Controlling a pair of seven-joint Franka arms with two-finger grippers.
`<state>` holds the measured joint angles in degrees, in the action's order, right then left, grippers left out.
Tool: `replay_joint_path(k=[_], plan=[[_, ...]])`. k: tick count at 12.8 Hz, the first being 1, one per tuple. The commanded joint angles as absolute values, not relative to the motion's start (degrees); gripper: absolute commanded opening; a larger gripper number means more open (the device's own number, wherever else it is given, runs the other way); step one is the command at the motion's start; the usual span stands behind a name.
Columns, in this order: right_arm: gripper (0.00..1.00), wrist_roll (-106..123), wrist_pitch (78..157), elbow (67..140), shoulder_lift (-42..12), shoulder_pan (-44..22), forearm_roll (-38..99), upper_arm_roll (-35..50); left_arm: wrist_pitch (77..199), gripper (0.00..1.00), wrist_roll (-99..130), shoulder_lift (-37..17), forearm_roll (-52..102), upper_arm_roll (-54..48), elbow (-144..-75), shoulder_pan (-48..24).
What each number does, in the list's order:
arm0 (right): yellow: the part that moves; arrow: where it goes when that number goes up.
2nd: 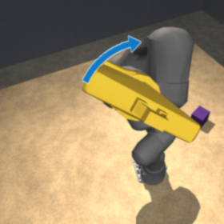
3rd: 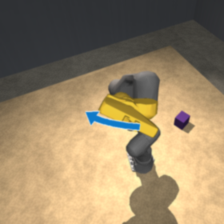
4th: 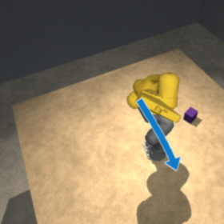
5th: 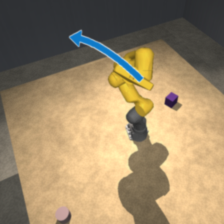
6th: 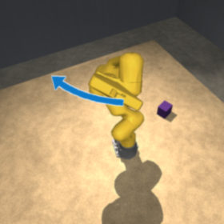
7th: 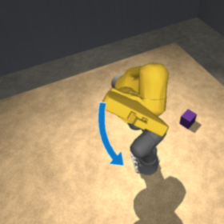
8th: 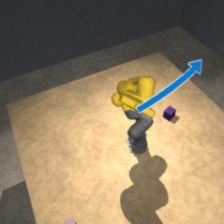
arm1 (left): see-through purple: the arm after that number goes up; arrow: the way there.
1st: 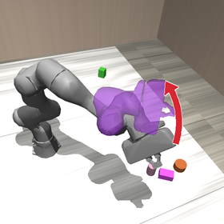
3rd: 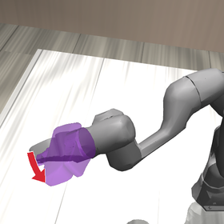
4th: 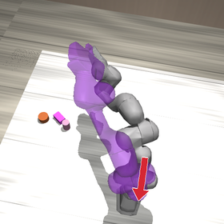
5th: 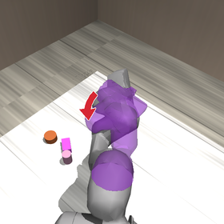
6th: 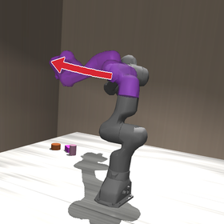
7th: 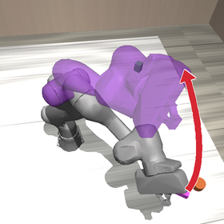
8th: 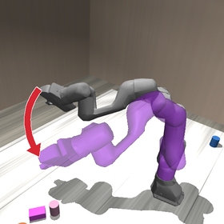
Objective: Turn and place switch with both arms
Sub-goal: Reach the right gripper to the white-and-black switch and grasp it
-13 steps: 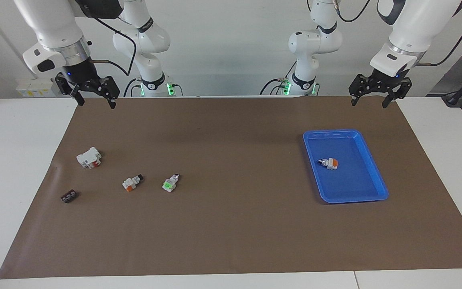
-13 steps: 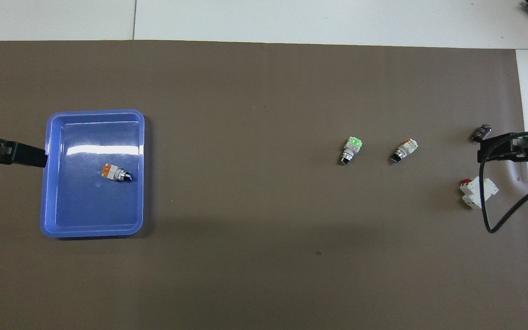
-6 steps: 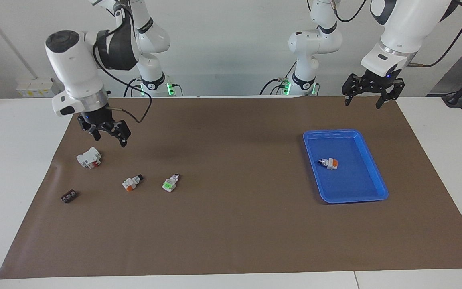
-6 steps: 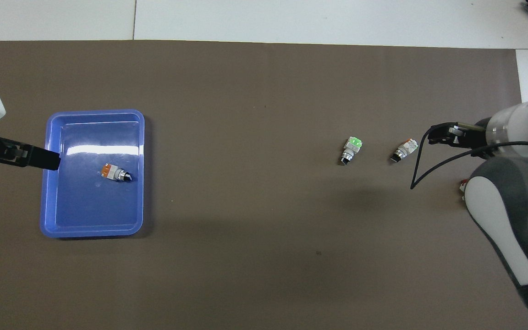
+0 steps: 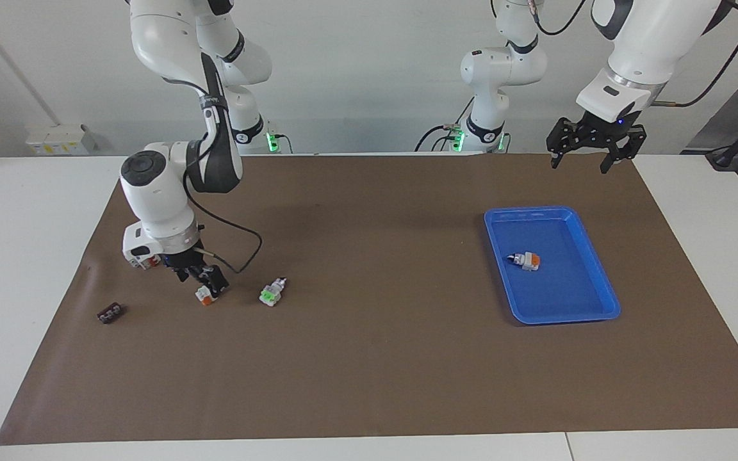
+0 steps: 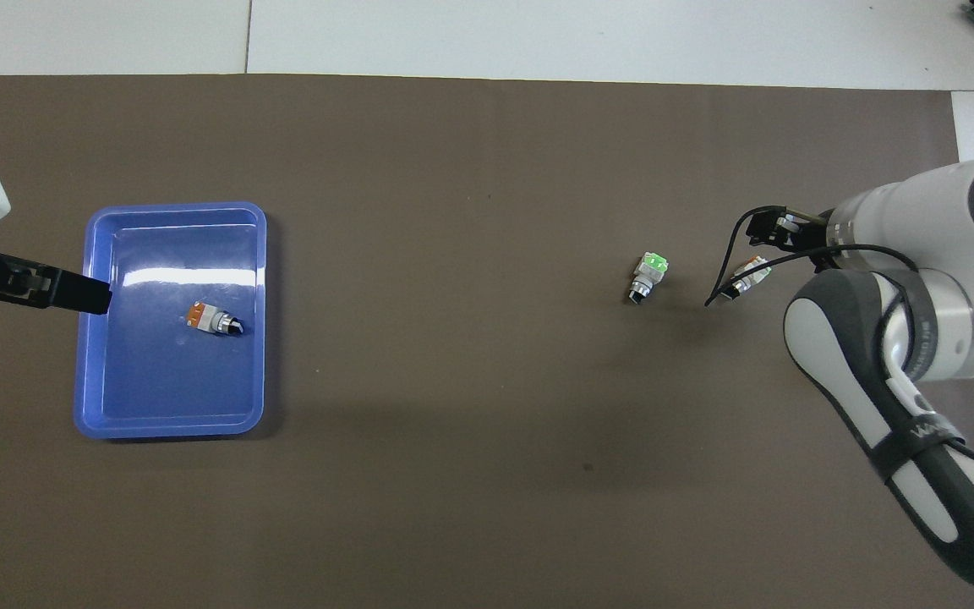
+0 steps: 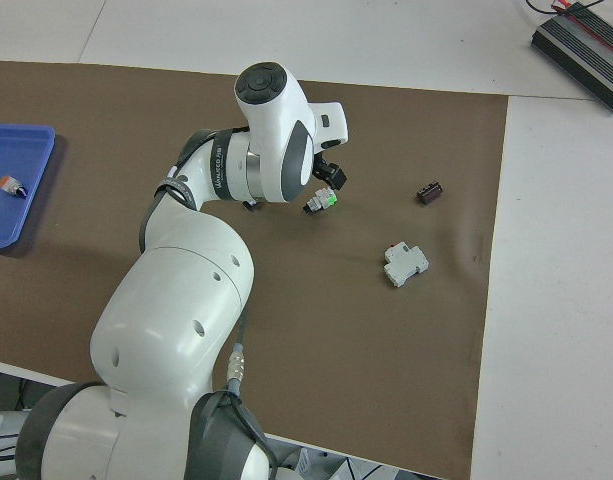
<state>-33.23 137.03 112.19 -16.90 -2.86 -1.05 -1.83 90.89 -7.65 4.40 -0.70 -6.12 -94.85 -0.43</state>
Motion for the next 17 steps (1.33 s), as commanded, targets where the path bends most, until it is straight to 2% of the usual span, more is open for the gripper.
replay_joint_path(k=[1,11,14,15,16,17], plan=[[1.0,-34.5,139.0,111.5,-19.4,-2.5,3.4,-1.4,91.2,1.0,-7.6,6.0,-1.4,-5.9,-96.5,-0.9],[1.0,-34.4,139.3,116.4,-18.8,-1.1,3.8,-1.6,91.8,1.0,-7.6,6.2,-1.4,-5.9,-97.3,-0.4],[0.94,-34.2,140.5,116.4,-19.5,-0.1,3.7,-1.5,92.0,1.0,-7.5,6.5,-1.4,-5.9,-97.9,-0.8],[0.86,-34.2,140.5,116.4,-19.5,-0.2,3.7,-1.5,92.1,1.0,-7.5,6.6,-1.4,-5.9,-98.2,-0.8],[0.49,-33.9,140.5,116.4,-19.5,-0.1,3.7,-1.5,92.1,1.0,-7.5,6.7,-1.4,-5.9,-98.3,-0.8],[0.0,-34.0,140.5,116.4,-19.5,-0.1,3.7,-1.5,92.2,1.0,-7.6,6.7,-1.4,-5.9,-98.3,-0.8]])
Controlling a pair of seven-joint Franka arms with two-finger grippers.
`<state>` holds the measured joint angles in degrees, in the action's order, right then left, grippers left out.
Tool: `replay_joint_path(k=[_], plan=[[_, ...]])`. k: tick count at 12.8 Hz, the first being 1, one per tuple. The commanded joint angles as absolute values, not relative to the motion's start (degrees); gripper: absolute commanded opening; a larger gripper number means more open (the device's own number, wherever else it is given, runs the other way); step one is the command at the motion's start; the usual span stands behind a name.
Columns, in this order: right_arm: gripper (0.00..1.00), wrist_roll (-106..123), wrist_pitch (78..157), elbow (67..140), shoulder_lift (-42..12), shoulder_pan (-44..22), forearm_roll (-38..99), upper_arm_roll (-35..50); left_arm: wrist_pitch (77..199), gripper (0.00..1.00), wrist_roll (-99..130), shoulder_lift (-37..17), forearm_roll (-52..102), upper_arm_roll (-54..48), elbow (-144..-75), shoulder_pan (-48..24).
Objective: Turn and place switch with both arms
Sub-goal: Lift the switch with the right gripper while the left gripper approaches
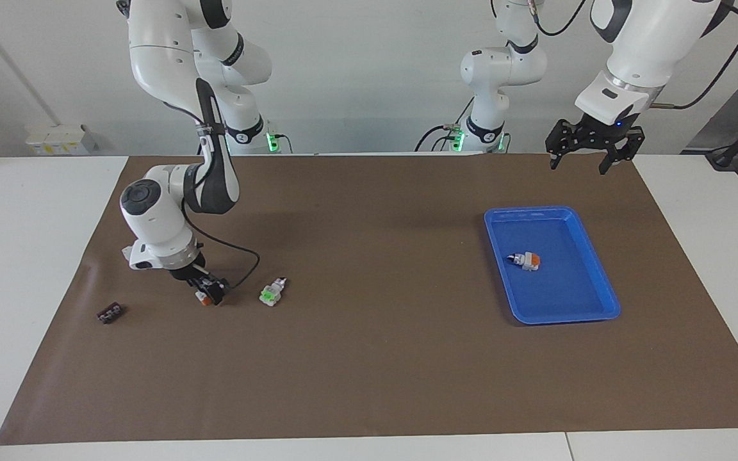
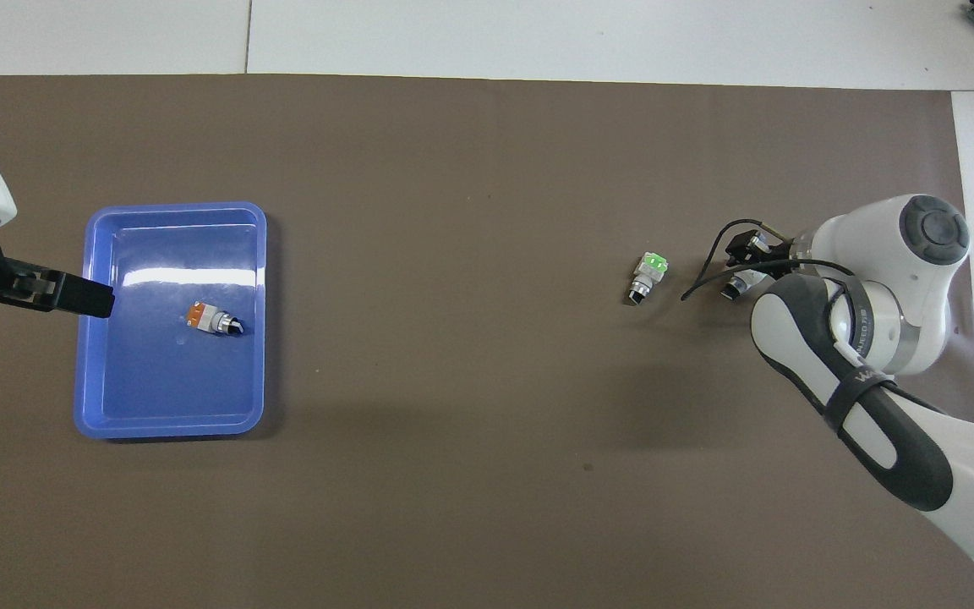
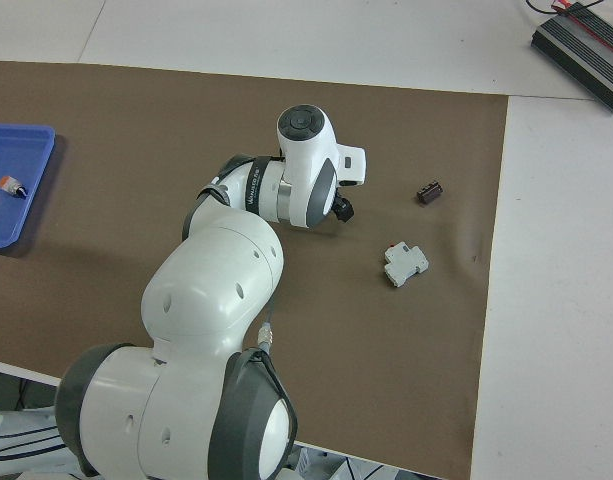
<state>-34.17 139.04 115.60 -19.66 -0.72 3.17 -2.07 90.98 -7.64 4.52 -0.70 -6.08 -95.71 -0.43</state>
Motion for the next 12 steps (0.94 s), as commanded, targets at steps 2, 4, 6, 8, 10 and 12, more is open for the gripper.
replay_joint_path(k=[2,4,6,8,10,12], plan=[[0.0,-33.9,139.8,115.9,-19.5,-0.3,3.7,-1.5,92.2,1.0,-7.6,6.8,-1.4,-5.9,-98.3,-0.8],[0.0,-34.0,137.6,114.4,-19.4,0.0,7.9,-1.2,92.5,1.0,-7.6,7.2,-1.4,-5.9,-99.2,-0.9],[0.0,-34.6,128.0,108.1,-18.9,-0.8,17.9,-1.2,92.9,1.0,-7.6,7.4,-1.3,-5.9,-99.8,-0.6],[0.0,-39.3,119.1,103.2,-18.1,-1.8,23.0,-0.8,93.6,1.0,-7.3,7.7,-1.1,-5.9,-100.5,-0.8],[0.0,-45.8,114.5,102.8,-14.8,-2.0,28.0,0.9,93.6,1.0,-7.1,7.7,0.7,-5.9,-100.7,-0.9],[0.0,-56.6,109.9,100.4,-12.6,-2.1,31.9,3.7,93.5,0.99,-6.9,8.3,6.3,-5.8,-101.9,-0.4]])
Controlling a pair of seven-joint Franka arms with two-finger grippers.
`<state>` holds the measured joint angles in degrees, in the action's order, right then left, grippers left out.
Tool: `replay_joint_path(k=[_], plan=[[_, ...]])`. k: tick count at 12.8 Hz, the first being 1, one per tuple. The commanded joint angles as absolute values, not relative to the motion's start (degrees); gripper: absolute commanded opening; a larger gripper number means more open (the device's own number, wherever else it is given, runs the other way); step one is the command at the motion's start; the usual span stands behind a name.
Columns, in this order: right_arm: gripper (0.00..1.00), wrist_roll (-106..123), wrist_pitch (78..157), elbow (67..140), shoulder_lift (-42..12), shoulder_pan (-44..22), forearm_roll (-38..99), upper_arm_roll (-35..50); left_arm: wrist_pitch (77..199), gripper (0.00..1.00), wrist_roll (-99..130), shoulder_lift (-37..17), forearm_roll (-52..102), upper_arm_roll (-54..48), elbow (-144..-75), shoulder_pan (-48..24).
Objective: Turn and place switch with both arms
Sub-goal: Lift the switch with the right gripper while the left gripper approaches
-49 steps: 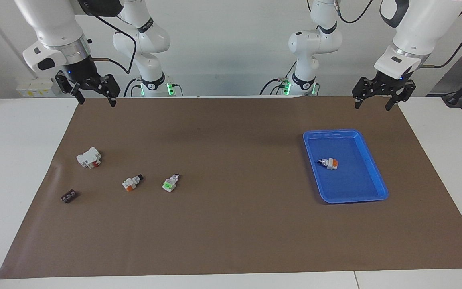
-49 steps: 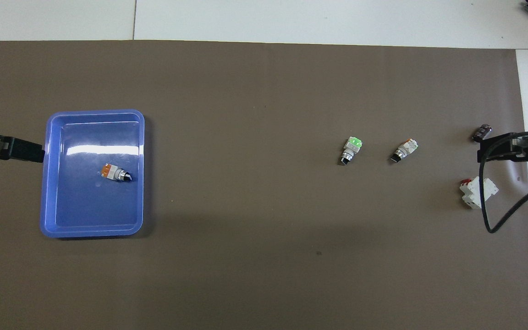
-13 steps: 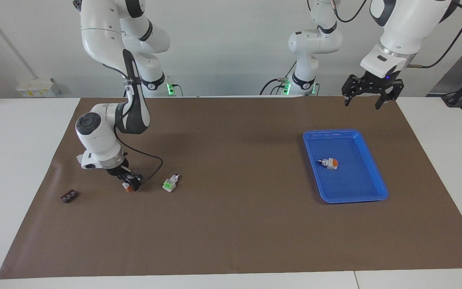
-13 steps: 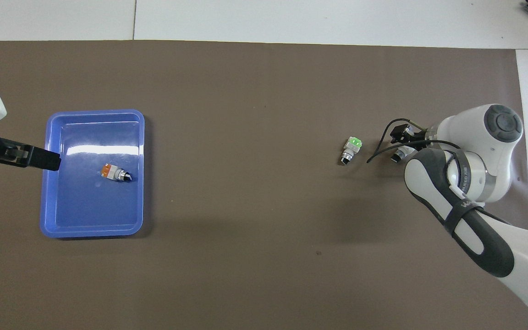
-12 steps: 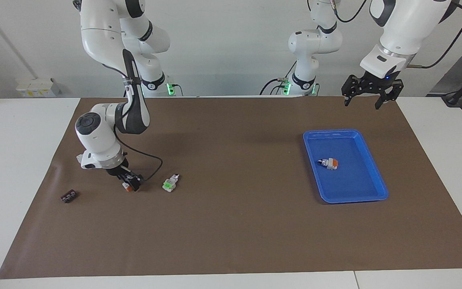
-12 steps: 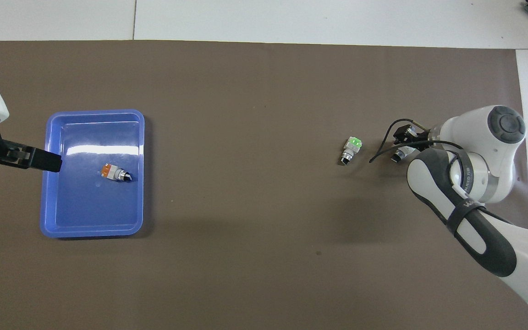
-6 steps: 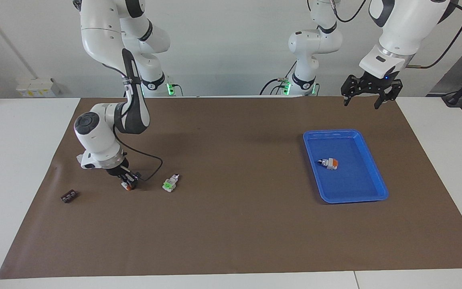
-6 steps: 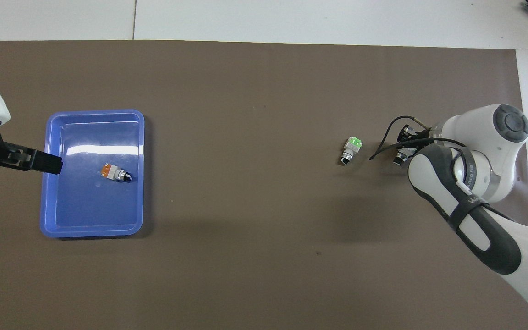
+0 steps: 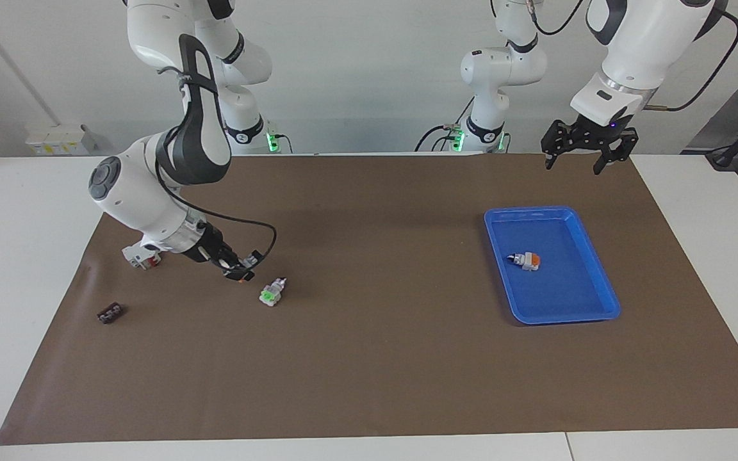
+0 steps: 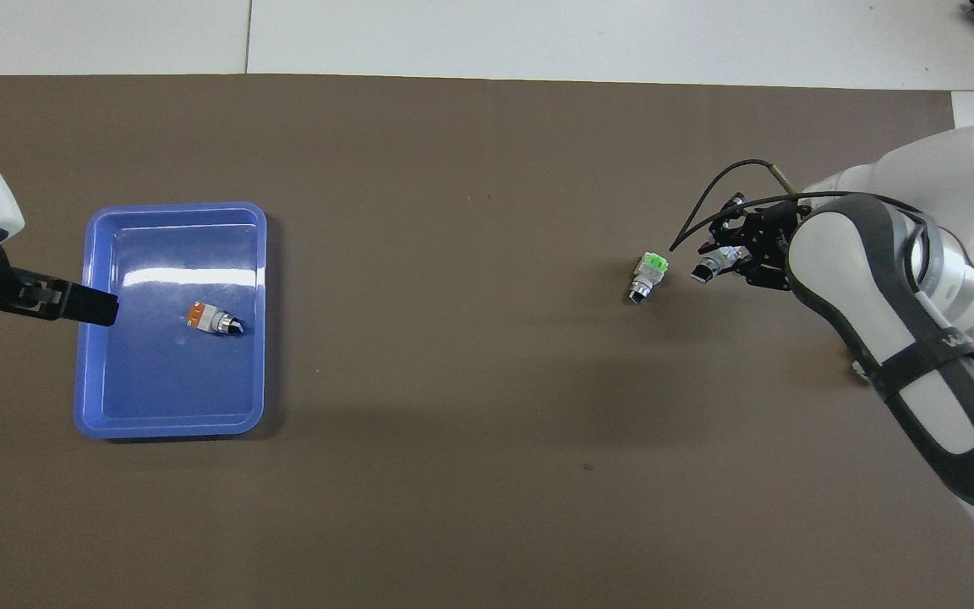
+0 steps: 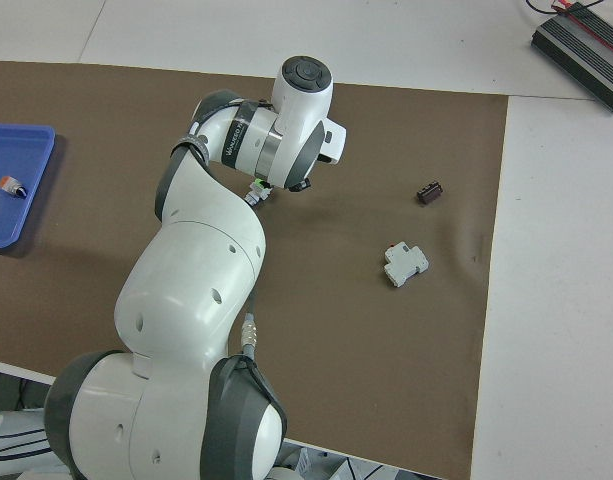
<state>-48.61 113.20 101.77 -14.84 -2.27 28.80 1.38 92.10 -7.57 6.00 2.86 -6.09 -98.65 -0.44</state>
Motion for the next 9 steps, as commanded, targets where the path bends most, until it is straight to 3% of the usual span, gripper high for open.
replay_joint_path(k=[1,4,7,9], plan=[[0.0,-62.6,108.9,99.0,-11.7,-2.1,32.2,6.2,93.4,0.98,-6.7,8.6,8.1,-5.9,-102.1,-0.4],[0.0,-78.6,107.1,97.2,-8.1,-2.1,35.5,13.1,94.1,0.86,3.9,9.2,19.1,-5.9,-103.1,-0.9],[0.0,-87.3,107.7,96.7,-7.1,-3.2,39.2,16.7,96.1,0.84,12.2,9.3,28.5,-6.4,-103.5,-1.7],[0.0,-91.8,111.6,97.3,-6.8,-7.5,39.0,16.8,96.6,0.81,17.0,9.4,32.7,-6.8,-103.9,-2.1]])
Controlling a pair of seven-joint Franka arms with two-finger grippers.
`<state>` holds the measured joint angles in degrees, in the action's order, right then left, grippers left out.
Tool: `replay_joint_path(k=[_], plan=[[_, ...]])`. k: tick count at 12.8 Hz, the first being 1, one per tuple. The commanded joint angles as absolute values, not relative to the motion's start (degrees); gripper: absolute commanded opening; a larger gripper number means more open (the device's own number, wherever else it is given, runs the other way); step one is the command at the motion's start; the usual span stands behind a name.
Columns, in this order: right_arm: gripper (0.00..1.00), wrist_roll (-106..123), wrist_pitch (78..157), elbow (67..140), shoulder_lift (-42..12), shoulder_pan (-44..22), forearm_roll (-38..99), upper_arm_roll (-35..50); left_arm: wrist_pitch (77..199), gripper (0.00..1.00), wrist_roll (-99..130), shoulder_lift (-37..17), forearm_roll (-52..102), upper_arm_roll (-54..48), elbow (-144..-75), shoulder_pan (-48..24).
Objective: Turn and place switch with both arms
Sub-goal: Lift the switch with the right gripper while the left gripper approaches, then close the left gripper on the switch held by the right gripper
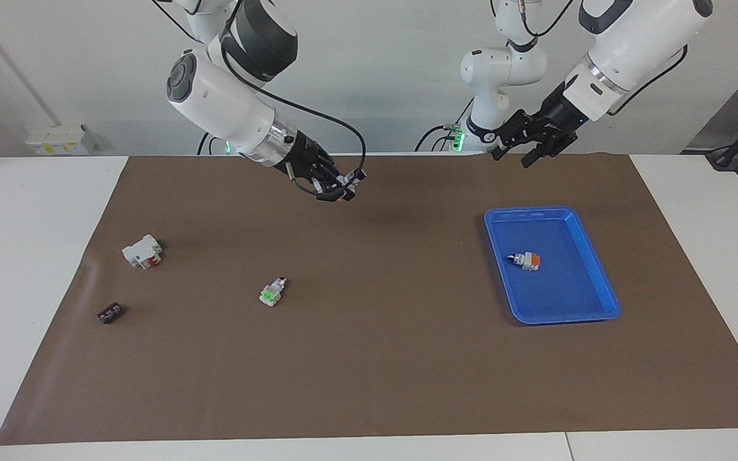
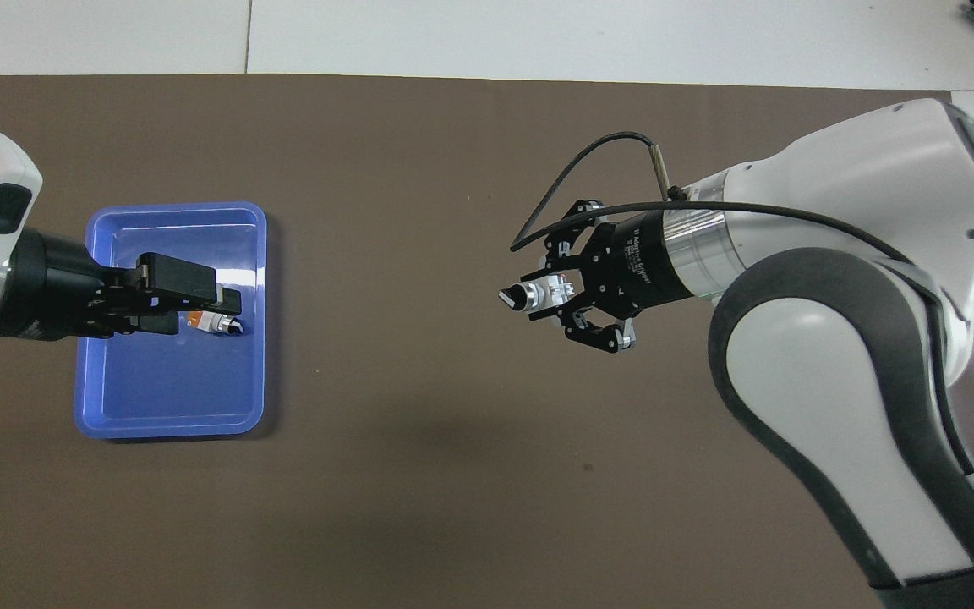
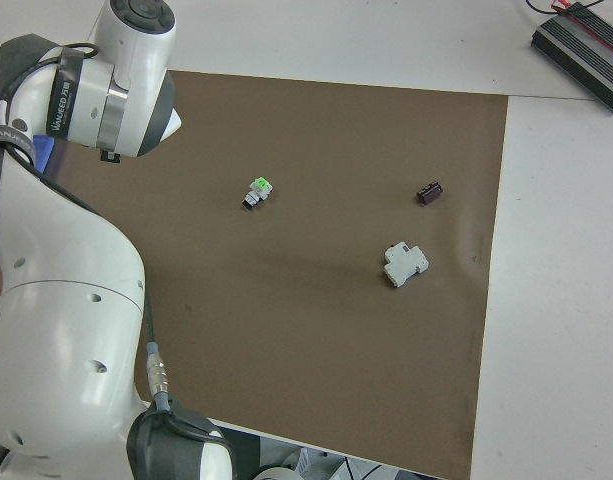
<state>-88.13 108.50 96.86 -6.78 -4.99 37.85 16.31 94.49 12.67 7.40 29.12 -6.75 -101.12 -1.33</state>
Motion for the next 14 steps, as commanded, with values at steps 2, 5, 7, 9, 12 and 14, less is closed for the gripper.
replay_joint_path(k=[2,5,7,9,12,14], plan=[[0.0,-95.5,117.1,97.6,-7.8,-11.3,38.3,16.7,99.2,0.76,24.9,9.4,38.1,-7.5,-104.1,-2.5],[0.0,-98.9,122.2,97.5,-9.2,-13.7,36.7,16.7,104.9,0.66,35.5,11.0,44.9,-9.3,-107.6,-3.6],[0.0,-101.3,126.1,97.4,-10.1,-14.6,36.6,16.8,109.1,0.63,39.6,12.5,46.9,-9.3,-110.8,-6.4],[0.0,-101.5,126.2,97.2,-10.5,-15.7,35.9,16.7,112.0,0.61,40.6,14.1,47.0,-9.3,-114.2,-8.5],[0.0,-101.6,125.9,97.2,-10.5,-15.7,35.2,16.7,118.9,0.57,42.1,15.3,48.9,-9.3,-117.6,-10.8],[0.0,-101.6,125.5,97.1,-10.5,-15.7,34.7,16.7,119.1,0.5,42.2,15.3,48.9,-9.3,-118.0,-10.6]])
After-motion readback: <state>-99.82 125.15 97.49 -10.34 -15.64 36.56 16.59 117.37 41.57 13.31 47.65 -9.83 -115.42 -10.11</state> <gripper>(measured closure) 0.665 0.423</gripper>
